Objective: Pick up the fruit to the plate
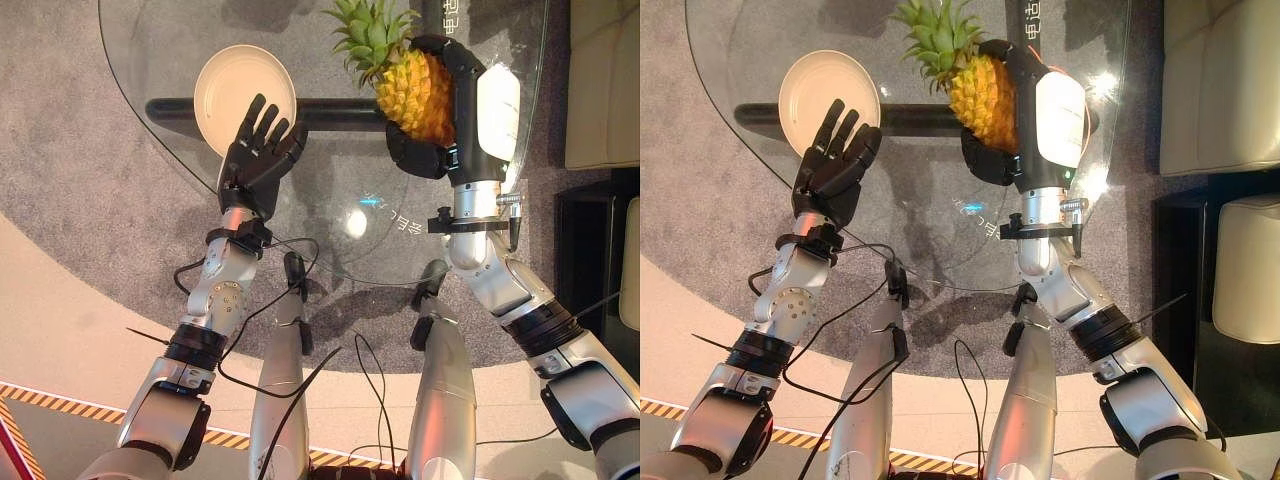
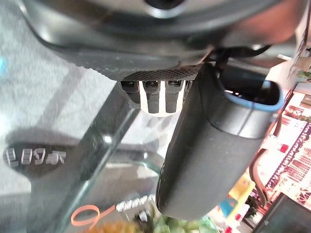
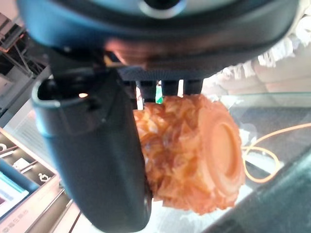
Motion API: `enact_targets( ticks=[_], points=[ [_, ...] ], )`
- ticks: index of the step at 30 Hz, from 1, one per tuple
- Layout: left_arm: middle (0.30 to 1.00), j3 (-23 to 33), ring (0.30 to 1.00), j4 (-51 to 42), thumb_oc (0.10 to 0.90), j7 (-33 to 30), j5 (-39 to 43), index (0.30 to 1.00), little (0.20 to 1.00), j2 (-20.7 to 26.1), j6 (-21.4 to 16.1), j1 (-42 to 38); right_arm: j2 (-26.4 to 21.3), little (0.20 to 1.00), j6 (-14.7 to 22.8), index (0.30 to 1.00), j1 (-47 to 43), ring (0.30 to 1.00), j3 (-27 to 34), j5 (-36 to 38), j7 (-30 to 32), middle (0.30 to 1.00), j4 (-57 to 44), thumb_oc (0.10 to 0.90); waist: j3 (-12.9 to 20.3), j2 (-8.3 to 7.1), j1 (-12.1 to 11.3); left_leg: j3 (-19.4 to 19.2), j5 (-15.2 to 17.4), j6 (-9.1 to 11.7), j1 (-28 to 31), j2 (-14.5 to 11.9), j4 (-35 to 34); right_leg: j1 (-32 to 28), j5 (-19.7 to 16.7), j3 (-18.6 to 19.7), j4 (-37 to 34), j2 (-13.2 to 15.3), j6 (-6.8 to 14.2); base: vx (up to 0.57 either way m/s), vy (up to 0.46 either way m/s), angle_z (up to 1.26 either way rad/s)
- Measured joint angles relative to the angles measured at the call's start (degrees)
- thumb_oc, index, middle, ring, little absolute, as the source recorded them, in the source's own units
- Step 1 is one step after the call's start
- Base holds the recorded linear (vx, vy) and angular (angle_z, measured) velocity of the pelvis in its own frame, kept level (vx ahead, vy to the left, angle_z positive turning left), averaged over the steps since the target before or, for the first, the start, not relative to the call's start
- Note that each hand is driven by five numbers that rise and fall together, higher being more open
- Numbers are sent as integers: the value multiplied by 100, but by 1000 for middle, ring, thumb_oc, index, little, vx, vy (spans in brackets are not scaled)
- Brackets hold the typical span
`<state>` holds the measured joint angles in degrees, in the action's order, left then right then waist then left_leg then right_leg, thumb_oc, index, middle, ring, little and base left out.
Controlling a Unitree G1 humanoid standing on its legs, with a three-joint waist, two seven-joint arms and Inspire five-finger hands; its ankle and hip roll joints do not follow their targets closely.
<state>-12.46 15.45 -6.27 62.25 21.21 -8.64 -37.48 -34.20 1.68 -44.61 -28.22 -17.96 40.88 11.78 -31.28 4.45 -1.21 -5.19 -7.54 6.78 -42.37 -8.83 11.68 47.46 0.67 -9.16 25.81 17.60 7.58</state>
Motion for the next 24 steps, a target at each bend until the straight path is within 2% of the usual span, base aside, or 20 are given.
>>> enact_targets(
  ticks=[11, 24],
  points=[
    [900, -28, 900, -182, 800, 91, 389, 900, 900, -5, 91, -59, -31, 200, -3, 300, -77, 300, -174, 4, -232, 300, -438, 100, 0, 0, 4, -15, -3, -1, 26, 0, -44, 1, 0, 1, -8, 0, 1, 0, 0, 0],
    [900, -101, 900, -259, 800, 95, 839, 900, 900, -16, 325, -117, -23, 200, -8, 300, -261, 300, -383, 15, -446, 300, -449, 100, 1, -11, 7, -17, -3, -2, 30, 2, -57, -1, 0, -3, -16, 1, 1, 0, 0, 0]
  ],
)
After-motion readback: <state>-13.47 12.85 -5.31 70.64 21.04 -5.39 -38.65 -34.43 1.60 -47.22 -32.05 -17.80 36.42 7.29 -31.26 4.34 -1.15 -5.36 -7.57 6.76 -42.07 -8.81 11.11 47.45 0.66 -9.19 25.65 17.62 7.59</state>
